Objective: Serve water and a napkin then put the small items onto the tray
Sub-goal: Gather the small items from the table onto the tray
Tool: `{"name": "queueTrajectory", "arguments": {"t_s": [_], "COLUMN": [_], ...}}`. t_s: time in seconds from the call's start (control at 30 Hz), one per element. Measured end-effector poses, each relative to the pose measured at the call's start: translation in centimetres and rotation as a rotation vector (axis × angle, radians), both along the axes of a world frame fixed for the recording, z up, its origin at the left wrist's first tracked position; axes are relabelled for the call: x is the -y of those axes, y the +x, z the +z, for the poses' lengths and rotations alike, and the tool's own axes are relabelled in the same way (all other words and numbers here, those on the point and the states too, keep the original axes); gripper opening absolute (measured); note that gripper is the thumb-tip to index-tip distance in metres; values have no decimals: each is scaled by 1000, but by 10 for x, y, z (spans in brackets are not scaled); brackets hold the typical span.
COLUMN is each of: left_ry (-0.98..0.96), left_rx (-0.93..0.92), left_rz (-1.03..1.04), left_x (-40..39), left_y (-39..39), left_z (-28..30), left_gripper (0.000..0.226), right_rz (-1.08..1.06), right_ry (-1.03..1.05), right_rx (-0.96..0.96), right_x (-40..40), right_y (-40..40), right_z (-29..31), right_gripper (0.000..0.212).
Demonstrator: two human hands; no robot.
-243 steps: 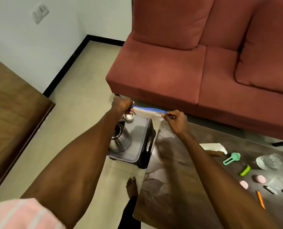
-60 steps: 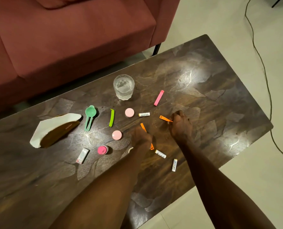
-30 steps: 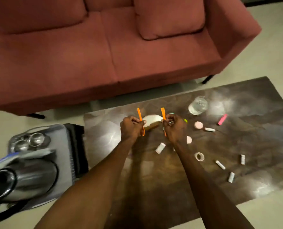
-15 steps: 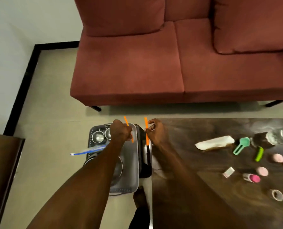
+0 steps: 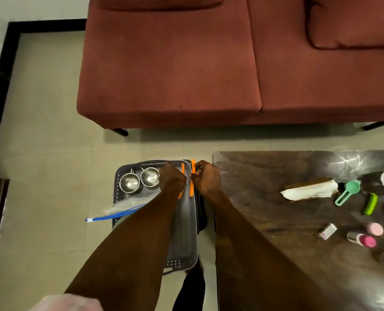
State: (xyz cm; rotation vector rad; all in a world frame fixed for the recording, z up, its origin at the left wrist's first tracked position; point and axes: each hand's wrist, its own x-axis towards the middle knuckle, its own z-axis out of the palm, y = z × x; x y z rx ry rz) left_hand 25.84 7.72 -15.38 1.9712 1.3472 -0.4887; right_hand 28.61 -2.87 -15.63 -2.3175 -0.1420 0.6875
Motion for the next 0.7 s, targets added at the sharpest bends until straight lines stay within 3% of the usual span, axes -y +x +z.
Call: {"name": "queueTrajectory", "arguments": {"t_s": [0.27, 0.53, 0.6, 0.7], "left_ry": [-147, -174, -172, -172], "left_rx": [-113, -43, -44, -72], "left_rz": [52, 51, 30, 14], "left_x": [-7, -2, -2, -8], "left_y": [-7, 0, 2, 3], "left_z": [-45, -11, -5, 0], "left_gripper": [31, 28, 16, 25], "right_rz": [-51, -23, 0, 42], "right_ry": [-18, -19, -20, -33], "right_rx": [47, 72, 85, 59], "right_x": [-2, -2, -2, -6], "right_y": [3, -2, -5, -13], "right_z": [-11, -7, -4, -2], "right_gripper": [15, 15, 14, 15]}}
